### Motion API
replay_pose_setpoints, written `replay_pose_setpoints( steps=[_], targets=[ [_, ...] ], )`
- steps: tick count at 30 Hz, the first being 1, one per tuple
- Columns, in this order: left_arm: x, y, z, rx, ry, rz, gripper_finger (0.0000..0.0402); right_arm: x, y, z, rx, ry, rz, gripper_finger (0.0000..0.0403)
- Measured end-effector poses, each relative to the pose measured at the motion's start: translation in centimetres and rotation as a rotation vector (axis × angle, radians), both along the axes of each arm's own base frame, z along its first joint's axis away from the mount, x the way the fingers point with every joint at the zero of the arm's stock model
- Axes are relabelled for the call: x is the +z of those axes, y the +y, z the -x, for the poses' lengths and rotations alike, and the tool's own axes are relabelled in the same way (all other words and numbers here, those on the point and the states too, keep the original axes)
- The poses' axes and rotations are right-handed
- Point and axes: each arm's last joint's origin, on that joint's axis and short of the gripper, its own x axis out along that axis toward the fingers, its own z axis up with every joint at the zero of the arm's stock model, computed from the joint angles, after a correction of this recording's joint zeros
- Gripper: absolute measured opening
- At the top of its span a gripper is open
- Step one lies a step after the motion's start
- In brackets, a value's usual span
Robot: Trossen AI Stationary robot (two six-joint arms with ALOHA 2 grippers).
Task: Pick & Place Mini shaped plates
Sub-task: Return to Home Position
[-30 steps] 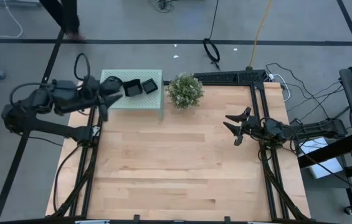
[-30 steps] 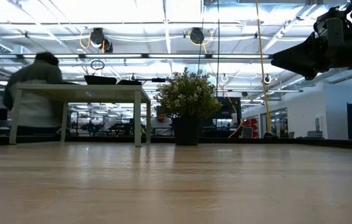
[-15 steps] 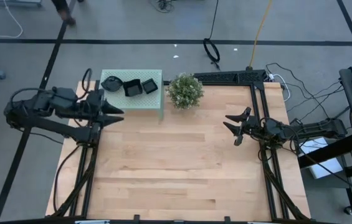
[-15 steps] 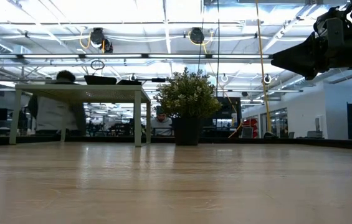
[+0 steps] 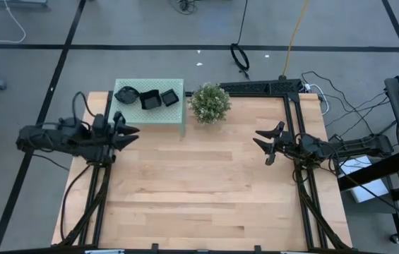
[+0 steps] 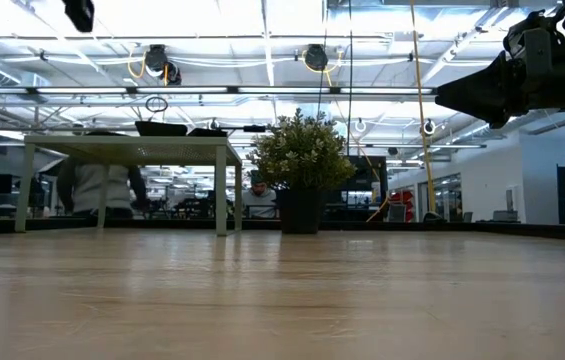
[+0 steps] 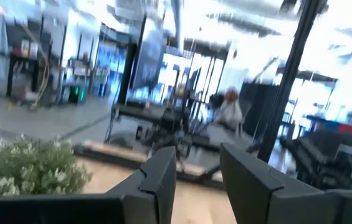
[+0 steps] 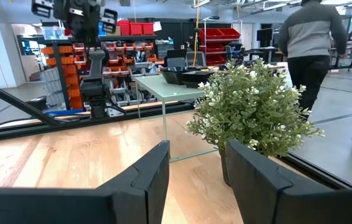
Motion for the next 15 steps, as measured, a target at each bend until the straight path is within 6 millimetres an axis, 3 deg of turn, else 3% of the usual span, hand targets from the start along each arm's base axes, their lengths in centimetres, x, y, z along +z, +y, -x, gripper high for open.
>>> replay_pose_setpoints(
  steps=[5, 15],
  targets=[
    [-2.9, 0.1, 0.9, 0.006, -0.103, -0.006, 0.0127, 0.0, 0.0, 0.0, 0.0, 0.0, 0.0, 0.0144],
    [-6.7, 0.4, 2.0, 0.107, -0.251, -0.132, 0.0127, 0.0, 0.0, 0.0, 0.0, 0.0, 0.0, 0.0144]
  ],
)
